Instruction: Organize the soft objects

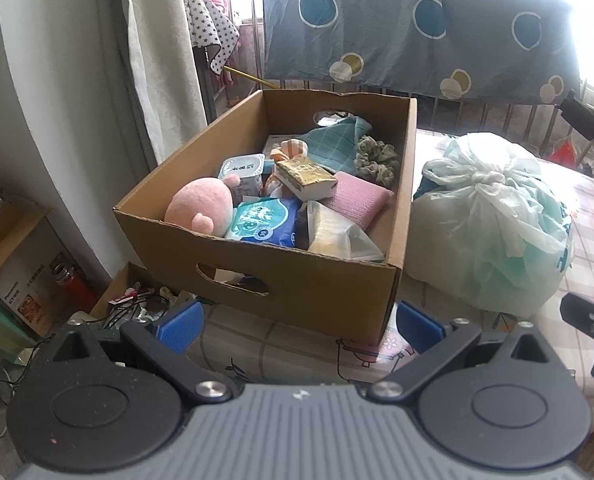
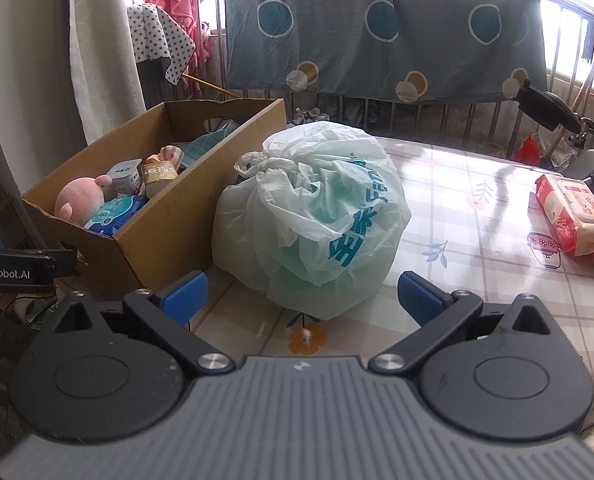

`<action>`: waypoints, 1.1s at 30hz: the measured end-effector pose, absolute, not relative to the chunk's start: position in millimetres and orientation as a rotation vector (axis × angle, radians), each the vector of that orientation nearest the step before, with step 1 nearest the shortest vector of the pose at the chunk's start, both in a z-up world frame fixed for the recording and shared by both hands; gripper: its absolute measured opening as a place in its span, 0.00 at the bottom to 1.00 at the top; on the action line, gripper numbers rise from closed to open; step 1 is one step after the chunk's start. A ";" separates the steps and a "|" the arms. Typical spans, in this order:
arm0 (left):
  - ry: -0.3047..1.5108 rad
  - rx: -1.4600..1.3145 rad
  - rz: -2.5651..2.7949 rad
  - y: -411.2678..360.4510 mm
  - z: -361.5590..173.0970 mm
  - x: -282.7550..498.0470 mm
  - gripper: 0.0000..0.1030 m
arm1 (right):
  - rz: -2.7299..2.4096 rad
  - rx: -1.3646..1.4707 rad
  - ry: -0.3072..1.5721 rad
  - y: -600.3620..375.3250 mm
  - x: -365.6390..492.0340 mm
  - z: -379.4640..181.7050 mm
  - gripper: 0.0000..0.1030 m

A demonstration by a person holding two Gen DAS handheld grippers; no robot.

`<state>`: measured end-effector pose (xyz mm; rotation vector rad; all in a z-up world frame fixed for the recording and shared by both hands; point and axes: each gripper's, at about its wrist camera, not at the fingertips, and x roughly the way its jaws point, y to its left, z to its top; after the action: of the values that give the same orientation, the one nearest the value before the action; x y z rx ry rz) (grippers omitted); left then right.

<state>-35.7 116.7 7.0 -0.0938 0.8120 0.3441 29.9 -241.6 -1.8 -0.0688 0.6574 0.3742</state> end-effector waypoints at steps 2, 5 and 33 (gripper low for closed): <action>0.818 -0.092 0.337 116.3 6.0 -35.0 1.00 | 0.369 -0.066 0.657 -242.5 29.8 -1.3 0.99; 0.823 -0.088 0.328 115.0 5.0 -34.0 1.00 | 0.364 -0.063 0.657 -243.3 29.2 -1.3 0.99; 0.825 -0.073 0.287 108.8 4.6 -26.4 1.00 | 0.292 -0.051 0.655 -255.2 29.8 0.7 0.99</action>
<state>-26.4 108.8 4.6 -0.0731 0.8255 0.2865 29.8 -255.2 0.7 -0.0515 0.6547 0.2916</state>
